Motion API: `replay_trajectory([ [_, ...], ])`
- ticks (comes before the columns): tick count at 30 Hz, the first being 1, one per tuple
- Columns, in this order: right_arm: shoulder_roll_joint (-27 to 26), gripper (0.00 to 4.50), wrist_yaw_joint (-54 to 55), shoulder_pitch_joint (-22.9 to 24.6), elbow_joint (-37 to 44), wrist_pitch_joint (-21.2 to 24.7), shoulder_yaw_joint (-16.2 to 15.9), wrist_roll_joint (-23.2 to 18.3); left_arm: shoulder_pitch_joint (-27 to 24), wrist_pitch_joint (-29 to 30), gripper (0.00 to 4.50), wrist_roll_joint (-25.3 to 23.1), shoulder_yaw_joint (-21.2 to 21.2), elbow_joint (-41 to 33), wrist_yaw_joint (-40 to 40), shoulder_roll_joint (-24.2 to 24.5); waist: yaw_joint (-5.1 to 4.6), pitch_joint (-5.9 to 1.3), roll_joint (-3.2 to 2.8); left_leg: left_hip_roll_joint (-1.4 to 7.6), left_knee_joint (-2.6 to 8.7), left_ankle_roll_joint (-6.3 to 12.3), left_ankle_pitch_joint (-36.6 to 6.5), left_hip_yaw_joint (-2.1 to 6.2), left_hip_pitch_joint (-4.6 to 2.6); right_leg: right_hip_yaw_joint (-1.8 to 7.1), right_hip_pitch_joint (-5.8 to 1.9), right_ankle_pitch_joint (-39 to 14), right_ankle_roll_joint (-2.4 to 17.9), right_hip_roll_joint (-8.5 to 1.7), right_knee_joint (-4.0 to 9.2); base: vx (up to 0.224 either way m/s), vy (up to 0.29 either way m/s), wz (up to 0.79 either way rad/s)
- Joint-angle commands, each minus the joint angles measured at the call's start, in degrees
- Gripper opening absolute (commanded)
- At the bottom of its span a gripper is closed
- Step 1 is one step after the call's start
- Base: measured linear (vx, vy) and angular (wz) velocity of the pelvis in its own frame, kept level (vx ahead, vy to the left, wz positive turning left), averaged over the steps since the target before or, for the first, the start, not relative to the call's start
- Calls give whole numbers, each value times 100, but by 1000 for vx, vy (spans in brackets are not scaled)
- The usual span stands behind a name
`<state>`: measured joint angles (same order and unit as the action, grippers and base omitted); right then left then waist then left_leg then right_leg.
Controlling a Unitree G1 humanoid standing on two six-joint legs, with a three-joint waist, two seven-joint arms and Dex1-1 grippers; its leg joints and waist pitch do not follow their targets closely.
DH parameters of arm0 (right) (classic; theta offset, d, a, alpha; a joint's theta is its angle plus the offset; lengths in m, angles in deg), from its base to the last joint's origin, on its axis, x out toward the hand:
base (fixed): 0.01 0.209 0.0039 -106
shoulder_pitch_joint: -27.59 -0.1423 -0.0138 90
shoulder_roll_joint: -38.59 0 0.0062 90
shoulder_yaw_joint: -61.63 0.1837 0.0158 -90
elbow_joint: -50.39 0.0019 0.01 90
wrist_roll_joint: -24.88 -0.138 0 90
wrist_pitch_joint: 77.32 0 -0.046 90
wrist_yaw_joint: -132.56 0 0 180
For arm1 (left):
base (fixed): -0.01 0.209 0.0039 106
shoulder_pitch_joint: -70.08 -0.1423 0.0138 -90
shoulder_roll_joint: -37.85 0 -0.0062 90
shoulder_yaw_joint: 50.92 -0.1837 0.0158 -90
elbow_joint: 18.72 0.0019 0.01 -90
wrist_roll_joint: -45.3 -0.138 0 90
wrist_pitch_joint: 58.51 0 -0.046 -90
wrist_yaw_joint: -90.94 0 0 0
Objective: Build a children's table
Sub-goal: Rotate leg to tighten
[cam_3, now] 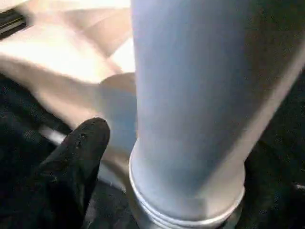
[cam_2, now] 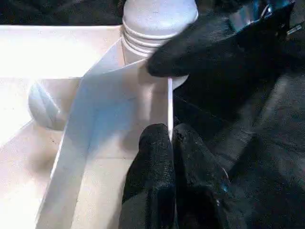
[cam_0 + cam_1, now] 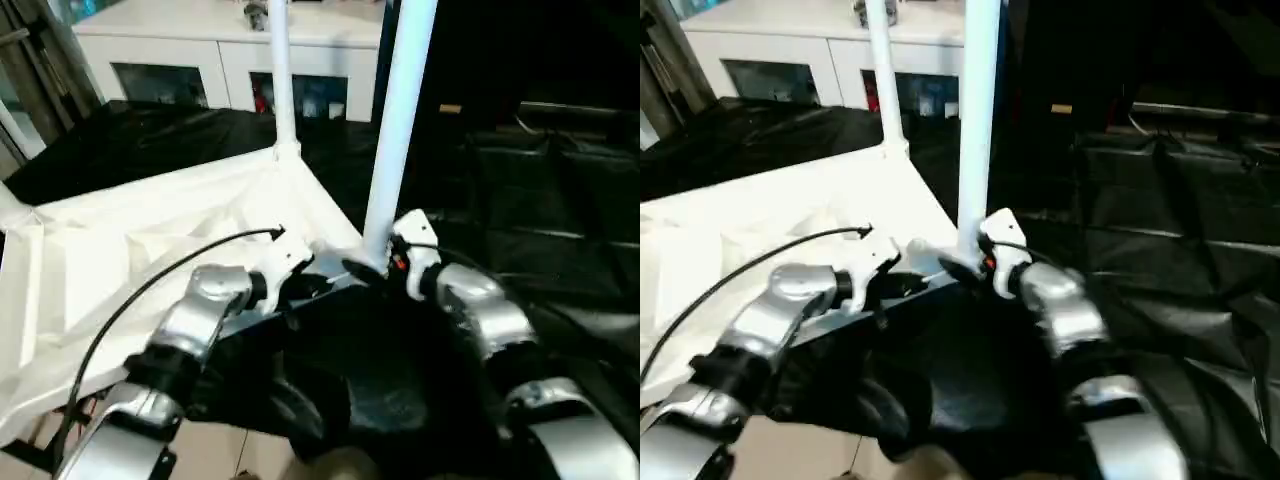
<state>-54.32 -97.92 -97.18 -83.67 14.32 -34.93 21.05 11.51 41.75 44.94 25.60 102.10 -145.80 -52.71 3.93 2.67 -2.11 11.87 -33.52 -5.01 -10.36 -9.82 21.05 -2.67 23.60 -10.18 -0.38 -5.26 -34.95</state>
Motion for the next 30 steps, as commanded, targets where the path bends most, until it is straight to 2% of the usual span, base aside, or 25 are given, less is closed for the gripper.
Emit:
replay_trajectory([
  [1,-27,413,-788,124,256,-62,-345,-65,-23,-251,0,266,-148,-261,-429,-55,28,-382,63,62,358,396,-1118,-47,4,154,-321,-871,1388,-193,393,0,0,0],
  [2,-3,413,-845,131,274,-64,-346,-79,-29,-251,0,273,-150,-270,-457,-40,47,-395,73,61,335,493,-912,-54,19,150,-331,-466,1494,-183,339,0,0,0],
  [3,140,413,-1147,171,390,-58,-356,-157,-56,-284,0,298,-174,-303,-649,72,67,-402,59,60,322,562,-831,-58,14,136,-323,-300,1572,-174,323,0,0,0],
  [5,333,413,-1597,226,555,-49,-371,-284,-91,-326,0,312,-192,-345,-909,224,97,-393,53,73,322,617,-891,-61,11,127,-315,-311,1636,-172,320,0,0,0],
  [9,620,413,-2242,323,797,-1,-457,-423,-146,-356,0,376,-209,-414,-1329,474,122,-367,59,93,358,483,-1219,-58,-14,139,-300,-843,1569,-192,365,0,0,0],
  [15,796,413,-2702,428,997,64,-563,-424,-200,-320,0,484,-216,-492,-1778,728,123,-364,63,87,368,412,-1211,-50,-5,144,-302,-930,1525,-194,367,0,0,0],
  [18,784,381,-2732,435,1028,101,-580,-449,-218,-310,0,531,-204,-523,-1911,786,118,-381,64,81,351,437,-1057,-51,-1,142,-312,-691,1583,-190,338,0,0,0],
  [20,770,378,-2726,438,1036,105,-593,-448,-229,-304,0,550,-207,-534,-1964,805,114,-380,60,82,348,452,-1033,-55,-3,140,-306,-641,1607,-187,333,0,0,0],
  [22,757,345,-2724,456,1065,113,-610,-433,-249,-283,0,577,-219,-558,-2022,831,114,-381,51,83,347,446,-1052,-57,-10,140,-303,-651,1621,-186,336,0,0,0],
  [30,702,294,-2686,570,1169,188,-630,-436,-317,-272,0,589,-198,-594,-2013,835,113,-372,51,89,364,376,-1166,-53,-19,145,-302,-814,1573,-185,349,0,0,0],
])
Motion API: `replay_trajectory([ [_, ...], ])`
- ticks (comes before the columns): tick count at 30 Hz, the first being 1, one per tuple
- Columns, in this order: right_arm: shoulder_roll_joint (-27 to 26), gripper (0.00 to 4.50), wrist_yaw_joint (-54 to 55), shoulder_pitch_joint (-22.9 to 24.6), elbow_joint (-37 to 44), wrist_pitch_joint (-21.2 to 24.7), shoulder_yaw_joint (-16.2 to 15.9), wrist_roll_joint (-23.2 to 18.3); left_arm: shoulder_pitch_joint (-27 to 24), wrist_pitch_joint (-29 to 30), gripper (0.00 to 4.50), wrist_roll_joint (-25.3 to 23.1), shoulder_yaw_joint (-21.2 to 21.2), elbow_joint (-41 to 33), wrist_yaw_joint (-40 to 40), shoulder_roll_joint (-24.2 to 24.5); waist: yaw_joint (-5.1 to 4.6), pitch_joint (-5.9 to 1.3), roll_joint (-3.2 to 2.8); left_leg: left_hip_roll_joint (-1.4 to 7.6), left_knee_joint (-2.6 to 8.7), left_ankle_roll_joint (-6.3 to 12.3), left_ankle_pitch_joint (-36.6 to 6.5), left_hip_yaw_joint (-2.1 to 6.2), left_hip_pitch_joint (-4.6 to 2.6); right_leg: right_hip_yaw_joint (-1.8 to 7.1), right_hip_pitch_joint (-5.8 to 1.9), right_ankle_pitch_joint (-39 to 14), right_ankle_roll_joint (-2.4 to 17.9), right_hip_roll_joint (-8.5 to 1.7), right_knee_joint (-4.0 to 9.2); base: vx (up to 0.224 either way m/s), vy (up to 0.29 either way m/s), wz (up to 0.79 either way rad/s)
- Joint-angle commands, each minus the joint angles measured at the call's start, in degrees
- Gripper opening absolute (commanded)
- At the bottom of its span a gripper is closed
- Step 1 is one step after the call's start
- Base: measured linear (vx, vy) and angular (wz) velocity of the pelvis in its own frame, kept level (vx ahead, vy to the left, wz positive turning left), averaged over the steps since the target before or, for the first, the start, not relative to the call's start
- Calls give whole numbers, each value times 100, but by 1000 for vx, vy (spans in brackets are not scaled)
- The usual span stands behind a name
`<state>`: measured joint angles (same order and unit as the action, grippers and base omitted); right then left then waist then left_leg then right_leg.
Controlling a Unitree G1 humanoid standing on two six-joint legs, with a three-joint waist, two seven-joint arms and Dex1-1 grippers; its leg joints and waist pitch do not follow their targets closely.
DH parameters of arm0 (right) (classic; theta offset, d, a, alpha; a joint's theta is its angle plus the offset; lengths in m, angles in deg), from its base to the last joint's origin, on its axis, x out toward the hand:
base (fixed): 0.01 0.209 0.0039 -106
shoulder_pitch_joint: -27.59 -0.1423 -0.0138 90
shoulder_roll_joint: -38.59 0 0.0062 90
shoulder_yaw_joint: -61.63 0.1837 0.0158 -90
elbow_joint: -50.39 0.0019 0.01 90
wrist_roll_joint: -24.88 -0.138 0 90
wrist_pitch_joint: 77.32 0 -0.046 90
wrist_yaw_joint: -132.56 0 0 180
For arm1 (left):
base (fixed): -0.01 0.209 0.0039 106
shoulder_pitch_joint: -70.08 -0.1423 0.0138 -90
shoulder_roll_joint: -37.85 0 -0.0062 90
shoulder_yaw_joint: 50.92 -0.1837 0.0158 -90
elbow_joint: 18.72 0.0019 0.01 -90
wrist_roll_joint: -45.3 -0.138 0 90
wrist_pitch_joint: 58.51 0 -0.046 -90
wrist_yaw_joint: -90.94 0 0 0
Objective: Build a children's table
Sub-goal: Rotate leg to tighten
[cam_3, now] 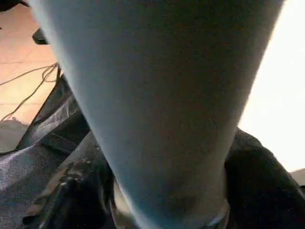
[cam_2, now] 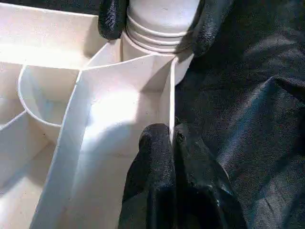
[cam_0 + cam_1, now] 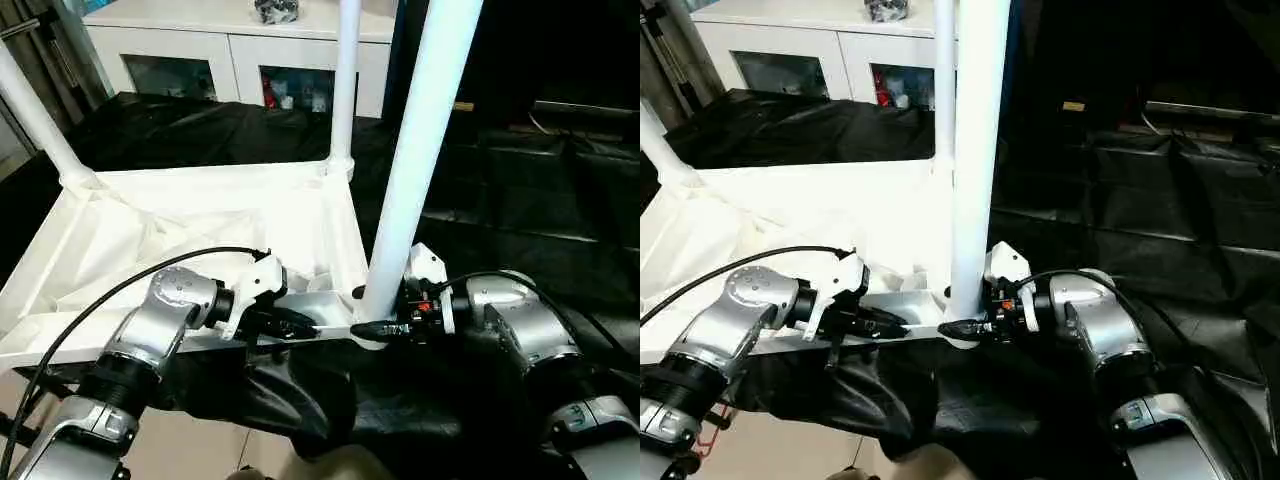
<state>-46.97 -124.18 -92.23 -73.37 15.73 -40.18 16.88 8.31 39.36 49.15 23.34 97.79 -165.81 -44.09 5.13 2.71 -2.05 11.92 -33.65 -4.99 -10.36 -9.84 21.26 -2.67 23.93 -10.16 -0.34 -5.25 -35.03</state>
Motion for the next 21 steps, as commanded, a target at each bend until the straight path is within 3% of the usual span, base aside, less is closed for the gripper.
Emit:
replay_trajectory([
  [1,-75,285,20,107,140,70,-100,-30,-1,-49,0,157,45,-150,75,-56,-10,-379,46,83,375,373,-1162,-50,-40,145,-337,-807,1569,-186,357,0,0,0],
  [4,-264,275,441,150,62,124,-31,-2,37,-68,0,81,119,-44,441,-178,-20,-378,44,78,374,367,-1129,-54,-29,151,-334,-764,1567,-193,355,0,0,0],
  [6,-504,272,1152,110,-167,99,57,173,116,-60,0,-86,186,135,945,-314,-52,-332,33,67,405,235,-1387,-51,-40,153,-304,-1233,1453,-188,410,0,0,0],
  [7,-622,272,1499,74,-300,89,103,254,154,-36,0,-139,223,211,1161,-388,-57,-332,51,58,424,139,-1533,-29,-54,150,-329,-1630,1316,-211,445,0,0,0],
  [10,-1065,271,2517,-103,-681,185,284,342,310,146,0,-264,345,406,1904,-691,-116,-310,37,49,453,-6,-1770,-11,-81,148,-292,-2214,1110,-214,504,0,0,0],
  [13,-1422,270,3267,-252,-945,242,360,404,504,353,0,-390,393,606,2558,-983,-177,-314,46,38,453,-34,-1821,-5,-84,157,-284,-2147,1081,-201,515,0,0,0],
  [17,-1929,270,4282,-428,-1299,392,384,625,826,515,0,-500,514,936,3581,-1528,-173,-315,41,25,448,-31,-1779,-12,-103,157,-260,-2176,1052,-198,537,0,0,0],
  [20,-2059,270,4417,-462,-1356,331,385,666,875,503,0,-542,499,977,3725,-1669,-152,-326,53,23,445,42,-1741,-15,-80,163,-279,-2040,1040,-199,532,0,0,0],
  [21,-2118,270,4485,-493,-1404,250,382,690,871,489,0,-549,459,944,3700,-1738,-156,-330,20,26,454,62,-1716,-7,-62,163,-289,-1969,1043,-202,518,0,0,0],
])
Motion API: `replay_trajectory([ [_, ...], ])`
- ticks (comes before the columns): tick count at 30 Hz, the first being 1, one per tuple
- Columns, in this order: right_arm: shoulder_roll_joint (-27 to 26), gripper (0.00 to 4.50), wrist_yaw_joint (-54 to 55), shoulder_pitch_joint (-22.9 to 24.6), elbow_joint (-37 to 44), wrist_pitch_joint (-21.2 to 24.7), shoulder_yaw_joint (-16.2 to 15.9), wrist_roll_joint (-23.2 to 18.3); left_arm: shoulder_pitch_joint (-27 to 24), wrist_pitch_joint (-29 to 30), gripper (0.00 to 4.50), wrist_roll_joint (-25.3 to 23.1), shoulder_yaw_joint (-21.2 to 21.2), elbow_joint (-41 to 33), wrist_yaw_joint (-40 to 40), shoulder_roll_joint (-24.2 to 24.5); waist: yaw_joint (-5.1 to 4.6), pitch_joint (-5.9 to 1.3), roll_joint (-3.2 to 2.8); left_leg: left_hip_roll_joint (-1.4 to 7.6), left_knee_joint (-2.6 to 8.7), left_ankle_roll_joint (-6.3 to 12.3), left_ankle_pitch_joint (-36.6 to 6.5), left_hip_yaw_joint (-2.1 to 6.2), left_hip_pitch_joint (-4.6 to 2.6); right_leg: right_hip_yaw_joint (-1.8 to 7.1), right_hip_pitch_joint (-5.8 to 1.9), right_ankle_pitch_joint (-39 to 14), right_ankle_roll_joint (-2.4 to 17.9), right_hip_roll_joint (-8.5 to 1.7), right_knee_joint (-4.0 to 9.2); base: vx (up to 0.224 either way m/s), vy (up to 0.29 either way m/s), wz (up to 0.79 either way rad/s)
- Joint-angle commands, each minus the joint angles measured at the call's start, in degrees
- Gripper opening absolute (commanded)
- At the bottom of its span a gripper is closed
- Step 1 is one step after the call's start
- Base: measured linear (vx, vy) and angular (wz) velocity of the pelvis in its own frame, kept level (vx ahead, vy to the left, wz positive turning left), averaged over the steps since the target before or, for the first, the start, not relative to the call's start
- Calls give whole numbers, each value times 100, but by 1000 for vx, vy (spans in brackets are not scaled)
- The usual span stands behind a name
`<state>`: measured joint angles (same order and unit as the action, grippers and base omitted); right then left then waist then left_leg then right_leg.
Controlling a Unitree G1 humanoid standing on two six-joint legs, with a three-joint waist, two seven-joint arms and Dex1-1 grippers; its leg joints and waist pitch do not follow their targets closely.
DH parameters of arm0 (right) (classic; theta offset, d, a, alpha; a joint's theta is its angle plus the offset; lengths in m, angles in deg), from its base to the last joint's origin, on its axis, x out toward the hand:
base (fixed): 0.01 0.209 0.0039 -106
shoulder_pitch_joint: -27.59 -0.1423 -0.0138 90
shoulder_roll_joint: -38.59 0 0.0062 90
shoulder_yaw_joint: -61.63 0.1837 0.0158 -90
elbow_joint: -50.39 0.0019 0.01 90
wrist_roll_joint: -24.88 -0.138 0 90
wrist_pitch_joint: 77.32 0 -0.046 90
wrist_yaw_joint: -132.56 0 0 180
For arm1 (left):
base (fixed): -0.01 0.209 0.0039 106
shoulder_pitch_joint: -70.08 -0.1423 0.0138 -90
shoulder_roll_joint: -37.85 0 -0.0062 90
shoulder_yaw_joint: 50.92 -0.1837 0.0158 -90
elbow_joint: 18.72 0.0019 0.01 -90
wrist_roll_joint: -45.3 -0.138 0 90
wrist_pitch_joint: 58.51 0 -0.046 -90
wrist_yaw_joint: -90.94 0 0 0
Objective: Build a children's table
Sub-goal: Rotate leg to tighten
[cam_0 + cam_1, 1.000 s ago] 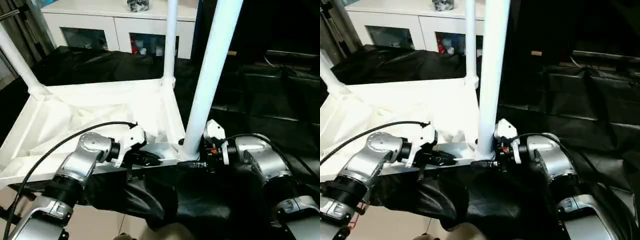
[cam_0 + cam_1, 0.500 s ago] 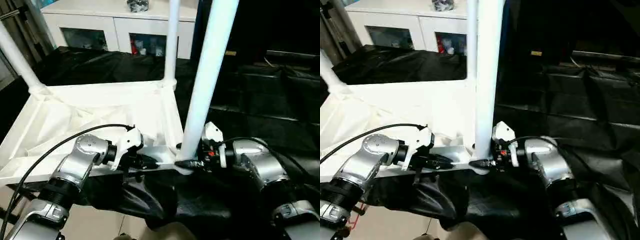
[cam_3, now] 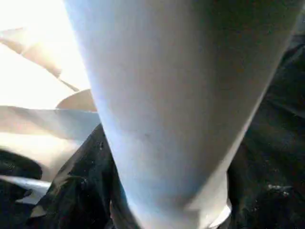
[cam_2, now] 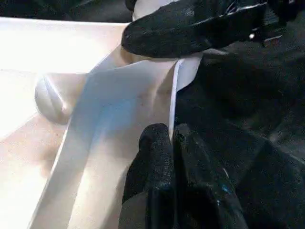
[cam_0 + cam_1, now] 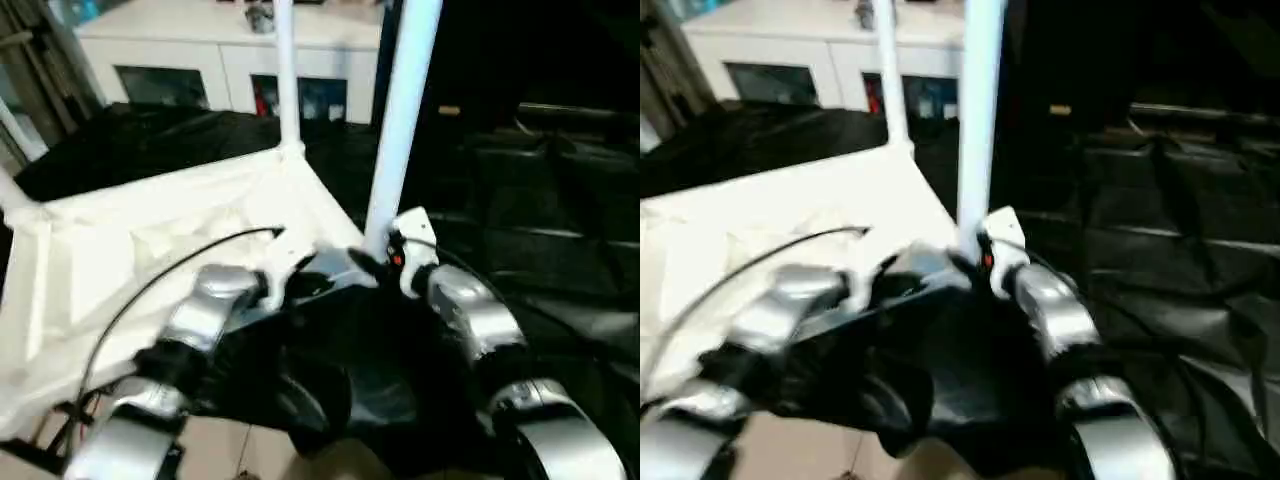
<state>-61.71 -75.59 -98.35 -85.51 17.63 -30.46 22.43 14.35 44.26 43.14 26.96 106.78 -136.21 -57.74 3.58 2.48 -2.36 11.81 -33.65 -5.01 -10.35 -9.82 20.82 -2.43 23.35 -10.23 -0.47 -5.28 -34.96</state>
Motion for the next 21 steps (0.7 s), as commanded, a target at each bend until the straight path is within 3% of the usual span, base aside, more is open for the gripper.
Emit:
replay_trajectory([
  [1,-695,305,-361,92,-226,-33,-570,119,254,-37,0,37,44,8,699,-416,-6,-315,56,40,454,69,-1693,-7,-8,135,-237,-1911,1059,-200,507,0,0,0],
  [2,-726,305,-403,62,-236,-96,-527,61,224,-60,0,43,0,-41,615,-438,-1,-319,31,42,449,78,-1711,-9,-18,135,-224,-1870,1078,-200,509,0,0,0],
  [3,-754,305,-448,20,-256,-143,-464,1,195,-86,0,43,-36,-82,531,-446,-10,-326,50,41,442,100,-1672,-14,-8,140,-234,-1742,1118,-199,498,0,0,0],
  [5,-723,344,-540,10,-222,-130,-450,-32,181,-105,0,41,-50,-96,446,-392,-9,-325,38,41,446,126,-1630,-13,4,133,-246,-1675,1143,-195,492,0,0,0],
  [8,-611,361,-762,20,-116,-169,-490,-38,160,-223,0,38,-53,-94,248,-257,-9,-324,25,46,449,138,-1663,-12,2,133,-245,-1664,1157,-199,492,0,0,0],
  [12,-212,361,-1787,190,266,-174,-779,-84,69,-313,0,98,-80,-213,-238,11,4,-338,37,51,438,194,-1636,-17,4,132,-271,-1466,1198,-193,479,0,0,0],
  [16,266,361,-2705,258,479,-289,-827,-203,-65,-641,0,179,-105,-259,-774,295,21,-350,31,66,410,324,-1401,-32,22,123,-293,-1013,1371,-192,431,0,0,0],
  [21,740,361,-3586,265,683,-189,-800,-372,-254,-651,0,392,-152,-531,-1512,608,24,-355,22,88,404,366,-1350,-38,24,116,-304,-881,1545,-195,392,0,0,0],
])
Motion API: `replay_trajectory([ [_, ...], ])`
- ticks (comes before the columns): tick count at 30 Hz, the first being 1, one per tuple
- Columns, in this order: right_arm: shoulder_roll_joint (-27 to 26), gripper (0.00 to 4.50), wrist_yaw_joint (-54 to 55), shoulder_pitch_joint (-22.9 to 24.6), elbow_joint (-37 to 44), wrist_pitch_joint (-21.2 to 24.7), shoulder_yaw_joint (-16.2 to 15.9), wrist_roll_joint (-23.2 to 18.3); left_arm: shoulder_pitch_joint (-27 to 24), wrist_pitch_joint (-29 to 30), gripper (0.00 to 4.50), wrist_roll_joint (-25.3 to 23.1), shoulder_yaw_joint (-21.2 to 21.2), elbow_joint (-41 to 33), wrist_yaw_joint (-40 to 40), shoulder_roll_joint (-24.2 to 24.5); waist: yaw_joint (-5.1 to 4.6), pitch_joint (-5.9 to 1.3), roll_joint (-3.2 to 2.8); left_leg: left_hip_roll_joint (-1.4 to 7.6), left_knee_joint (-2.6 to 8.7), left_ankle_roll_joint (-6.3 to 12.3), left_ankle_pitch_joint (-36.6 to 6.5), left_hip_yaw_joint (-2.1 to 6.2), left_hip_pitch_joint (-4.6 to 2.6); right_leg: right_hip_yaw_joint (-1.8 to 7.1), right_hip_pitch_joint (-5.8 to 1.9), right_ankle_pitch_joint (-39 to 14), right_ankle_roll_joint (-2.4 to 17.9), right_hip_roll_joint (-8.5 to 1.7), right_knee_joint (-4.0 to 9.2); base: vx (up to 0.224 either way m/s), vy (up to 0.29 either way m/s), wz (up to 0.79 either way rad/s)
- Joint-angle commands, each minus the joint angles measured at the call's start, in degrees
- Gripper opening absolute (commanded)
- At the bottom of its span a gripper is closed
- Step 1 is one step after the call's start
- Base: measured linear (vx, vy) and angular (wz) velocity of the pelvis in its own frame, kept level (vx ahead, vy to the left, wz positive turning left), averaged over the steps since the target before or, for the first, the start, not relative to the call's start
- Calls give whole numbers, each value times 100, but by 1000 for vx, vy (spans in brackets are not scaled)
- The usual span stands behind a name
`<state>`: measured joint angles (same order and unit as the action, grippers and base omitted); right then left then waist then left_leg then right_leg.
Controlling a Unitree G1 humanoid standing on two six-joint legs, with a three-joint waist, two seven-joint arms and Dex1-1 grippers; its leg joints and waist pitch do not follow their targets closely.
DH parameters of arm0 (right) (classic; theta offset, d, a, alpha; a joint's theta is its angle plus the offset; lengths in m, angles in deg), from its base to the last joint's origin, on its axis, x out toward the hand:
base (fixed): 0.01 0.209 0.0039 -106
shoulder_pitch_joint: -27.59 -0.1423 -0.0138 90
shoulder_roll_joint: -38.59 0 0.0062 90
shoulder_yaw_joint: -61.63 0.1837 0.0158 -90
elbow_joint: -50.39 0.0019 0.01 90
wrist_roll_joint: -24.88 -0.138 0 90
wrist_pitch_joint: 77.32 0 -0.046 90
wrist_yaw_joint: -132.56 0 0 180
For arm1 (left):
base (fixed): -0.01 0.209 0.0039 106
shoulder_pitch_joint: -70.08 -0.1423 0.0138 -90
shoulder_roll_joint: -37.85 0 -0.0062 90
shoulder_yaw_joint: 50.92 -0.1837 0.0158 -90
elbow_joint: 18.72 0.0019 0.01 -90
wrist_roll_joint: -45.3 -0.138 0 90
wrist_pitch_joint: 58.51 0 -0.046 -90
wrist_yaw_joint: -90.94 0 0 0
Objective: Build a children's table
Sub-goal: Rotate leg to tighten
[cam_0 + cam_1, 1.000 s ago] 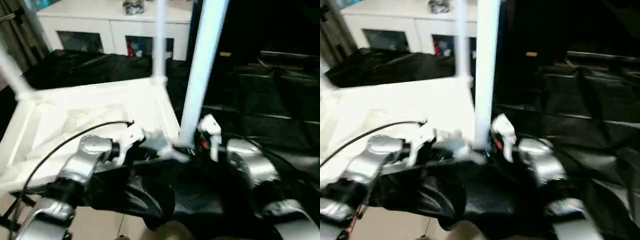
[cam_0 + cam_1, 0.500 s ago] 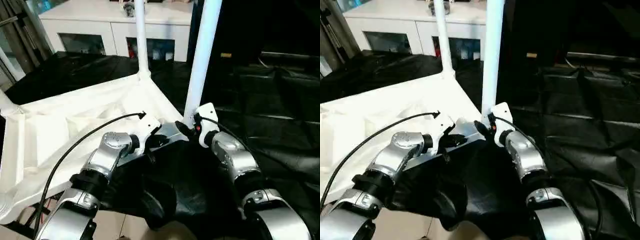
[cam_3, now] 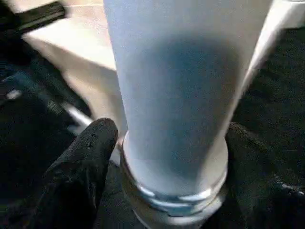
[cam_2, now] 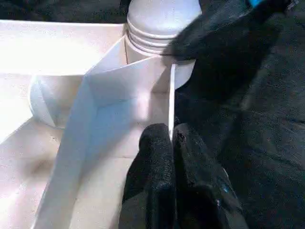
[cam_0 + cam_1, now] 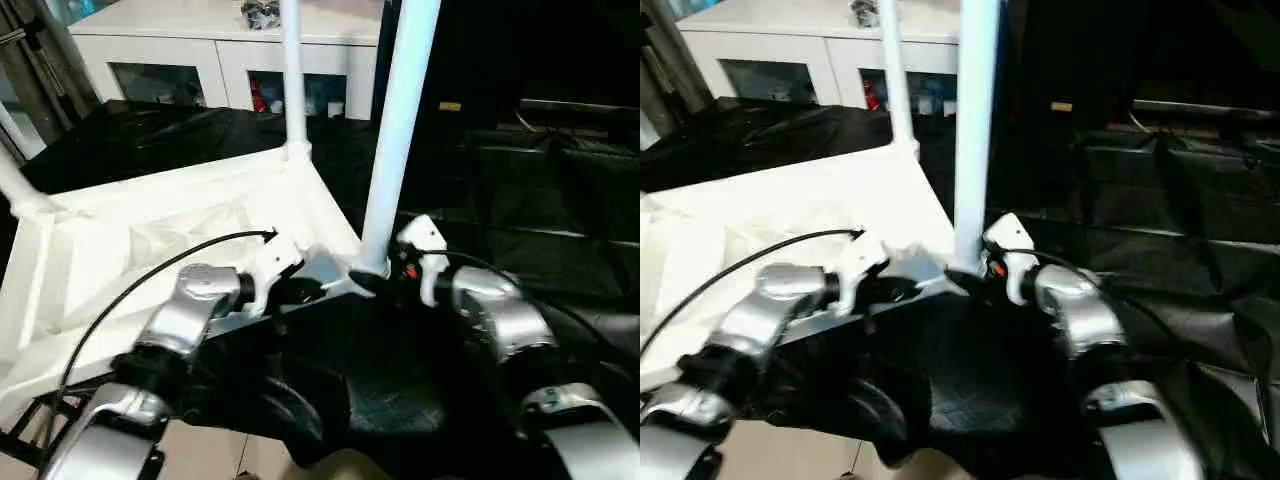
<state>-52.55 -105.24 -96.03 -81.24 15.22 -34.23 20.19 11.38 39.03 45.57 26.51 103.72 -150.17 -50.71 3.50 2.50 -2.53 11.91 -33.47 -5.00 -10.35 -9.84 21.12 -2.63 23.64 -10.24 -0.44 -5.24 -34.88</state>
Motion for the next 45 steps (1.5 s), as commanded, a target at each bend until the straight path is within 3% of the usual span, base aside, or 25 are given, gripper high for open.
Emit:
replay_trajectory([
  [1,-117,361,-737,43,289,69,-442,-156,22,-175,0,160,-116,-241,-194,-53,33,-357,41,79,387,385,-1315,-35,-2,133,-332,-822,1559,-194,382,0,0,0],
  [6,262,361,-1526,126,570,238,-562,-222,-111,-299,0,344,-107,-388,-795,221,70,-361,45,88,364,499,-1221,-52,-11,135,-316,-665,1650,-195,358,0,0,0],
  [8,416,361,-1836,172,688,353,-682,-217,-121,-329,0,373,-94,-391,-978,355,94,-352,46,89,370,481,-1250,-55,-21,138,-308,-753,1631,-188,365,0,0,0],
  [9,441,361,-1884,182,702,360,-709,-208,-123,-335,0,377,-92,-393,-1014,386,112,-350,74,92,373,464,-1249,-53,-19,141,-309,-825,1616,-195,359,0,0,0],
  [13,493,361,-2046,214,755,379,-780,-171,-131,-337,0,422,-62,-421,-1155,477,145,-346,70,93,378,370,-1273,-54,-28,152,-299,-944,1564,-204,369,0,0,0],
  [15,499,346,-2090,229,801,420,-790,-175,-135,-331,0,446,-53,-438,-1221,510,146,-352,91,90,375,370,-1198,-54,-23,151,-305,-850,1554,-200,361,0,0,0],
  [19,515,313,-2112,262,895,499,-820,-210,-149,-323,0,462,-51,-457,-1282,528,154,-362,73,84,361,409,-1066,-54,-19,147,-306,-655,1585,-191,337,0,0,0],
  [26,512,272,-2070,352,981,544,-817,-234,-165,-374,0,430,-60,-412,-1193,455,161,-360,78,85,361,379,-1100,-53,-20,149,-309,-750,1558,-195,343,0,0,0],
  [32,140,266,-1039,370,663,476,-552,-116,-73,-252,0,256,68,-233,-435,171,139,-337,87,76,376,290,-1235,-55,-17,156,-291,-1049,1481,-204,378,0,0,0],
  [37,-345,265,338,220,122,477,-244,11,151,-138,0,10,131,101,517,-226,68,-296,106,54,434,61,-1651,-17,-59,167,-261,-2137,1089,-224,498,0,0,0],
  [39,-768,265,1310,104,-211,554,-67,64,332,17,0,-171,130,313,1218,-593,46,-294,100,47,437,34,-1666,-22,-64,172,-245,-2161,1061,-216,511,0,0,0],
  [45,-1411,265,2489,-196,-774,452,48,223,542,220,0,-259,96,482,1957,-1168,2,-308,90,32,438,38,-1658,-10,-47,158,-257,-2025,1058,-208,509,0,0,0],
])
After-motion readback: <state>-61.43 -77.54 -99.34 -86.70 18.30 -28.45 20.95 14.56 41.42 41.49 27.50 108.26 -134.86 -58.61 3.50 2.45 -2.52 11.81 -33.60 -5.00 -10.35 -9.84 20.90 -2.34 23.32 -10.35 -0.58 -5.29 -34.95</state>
